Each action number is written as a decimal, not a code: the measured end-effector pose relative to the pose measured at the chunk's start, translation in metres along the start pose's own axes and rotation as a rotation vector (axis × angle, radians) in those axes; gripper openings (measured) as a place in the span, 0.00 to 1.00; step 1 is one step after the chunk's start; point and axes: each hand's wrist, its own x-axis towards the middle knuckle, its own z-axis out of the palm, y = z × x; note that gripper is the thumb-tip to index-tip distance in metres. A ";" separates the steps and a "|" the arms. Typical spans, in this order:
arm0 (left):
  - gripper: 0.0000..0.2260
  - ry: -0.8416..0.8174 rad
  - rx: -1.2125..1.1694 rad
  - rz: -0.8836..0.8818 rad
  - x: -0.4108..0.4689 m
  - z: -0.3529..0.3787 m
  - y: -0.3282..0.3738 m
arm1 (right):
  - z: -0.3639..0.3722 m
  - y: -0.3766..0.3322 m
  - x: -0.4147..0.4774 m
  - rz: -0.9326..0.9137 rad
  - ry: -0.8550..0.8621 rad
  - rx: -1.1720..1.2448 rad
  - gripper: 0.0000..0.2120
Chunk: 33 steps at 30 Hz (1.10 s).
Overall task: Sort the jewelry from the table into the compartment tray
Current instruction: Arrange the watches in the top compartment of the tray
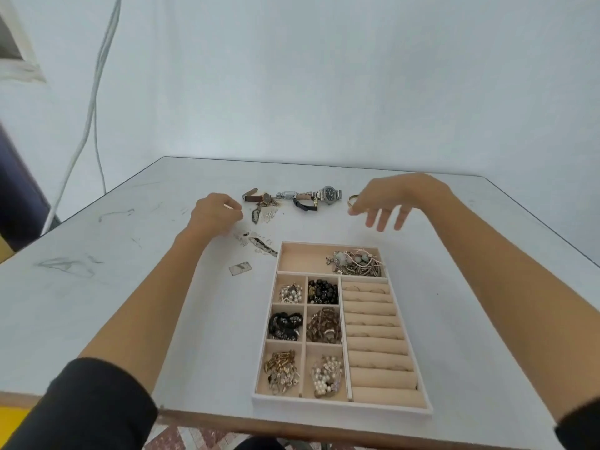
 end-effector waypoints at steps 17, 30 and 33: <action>0.26 0.265 0.522 0.119 0.056 0.053 0.014 | 0.025 -0.083 0.133 -0.178 0.429 -0.122 0.06; 0.09 0.219 0.211 0.062 0.063 0.045 0.014 | 0.037 -0.094 0.151 -0.237 0.423 -0.352 0.07; 0.10 0.170 -0.098 0.047 0.065 0.040 0.015 | 0.039 -0.096 0.150 -0.200 0.424 -0.365 0.07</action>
